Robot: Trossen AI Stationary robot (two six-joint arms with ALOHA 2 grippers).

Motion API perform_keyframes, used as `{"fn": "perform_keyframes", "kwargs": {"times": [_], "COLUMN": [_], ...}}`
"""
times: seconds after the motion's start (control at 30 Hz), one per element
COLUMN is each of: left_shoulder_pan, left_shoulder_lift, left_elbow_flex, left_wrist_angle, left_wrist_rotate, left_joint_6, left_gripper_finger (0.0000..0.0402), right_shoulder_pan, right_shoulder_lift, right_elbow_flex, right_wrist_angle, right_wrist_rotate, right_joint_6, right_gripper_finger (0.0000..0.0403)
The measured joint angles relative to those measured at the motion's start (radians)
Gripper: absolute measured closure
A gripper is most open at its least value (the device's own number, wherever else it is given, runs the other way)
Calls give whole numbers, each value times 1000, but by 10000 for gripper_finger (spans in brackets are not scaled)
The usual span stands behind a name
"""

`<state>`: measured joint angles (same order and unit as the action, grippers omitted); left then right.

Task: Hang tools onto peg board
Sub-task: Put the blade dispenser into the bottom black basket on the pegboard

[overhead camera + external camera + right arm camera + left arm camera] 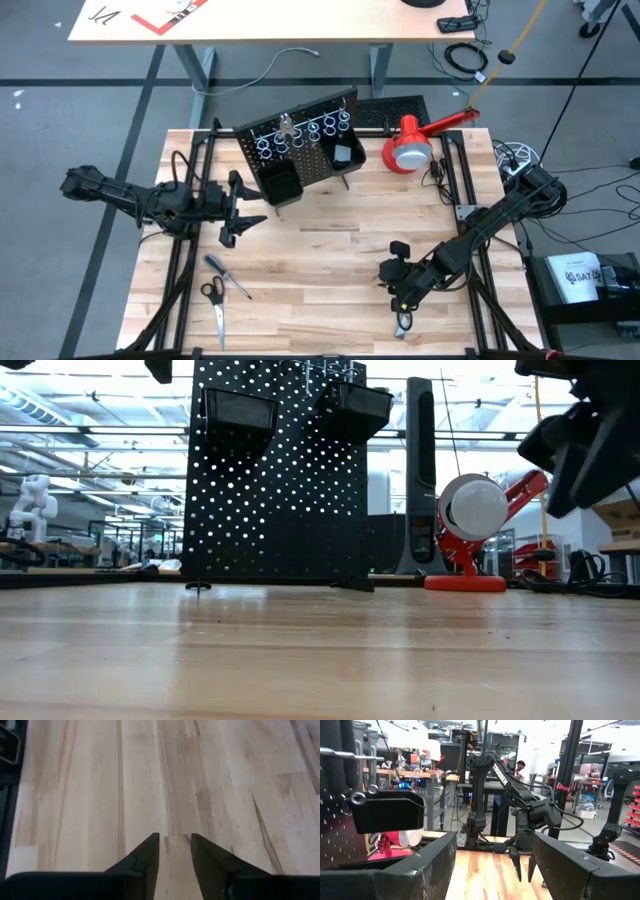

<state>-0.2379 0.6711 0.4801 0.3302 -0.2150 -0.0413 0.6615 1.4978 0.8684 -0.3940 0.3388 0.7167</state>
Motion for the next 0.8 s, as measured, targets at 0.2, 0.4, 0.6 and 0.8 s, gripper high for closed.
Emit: {"fn": "perform_keyframes", "kwargs": {"times": [0.2, 0.4, 0.6, 0.8], "left_shoulder_pan": [0, 0, 0, 0], "left_shoulder_lift": [22, 23, 23, 23], "left_elbow_flex": [0, 0, 0, 0], "left_wrist_angle": [0, 18, 24, 21], "left_wrist_rotate": [0, 0, 0, 0], "left_joint_6": [-3, 21, 21, 21], "left_gripper_finger": [132, 132, 132, 132], "right_shoulder_pan": [43, 102, 120, 130], "right_shoulder_lift": [2, 6, 6, 6], "right_elbow_flex": [1, 25, 26, 26], "right_wrist_angle": [-19, -122, -152, -136], "right_wrist_rotate": [-101, -184, -242, -268], "right_joint_6": [28, 143, 203, 203], "right_gripper_finger": [326, 303, 209, 130]}}
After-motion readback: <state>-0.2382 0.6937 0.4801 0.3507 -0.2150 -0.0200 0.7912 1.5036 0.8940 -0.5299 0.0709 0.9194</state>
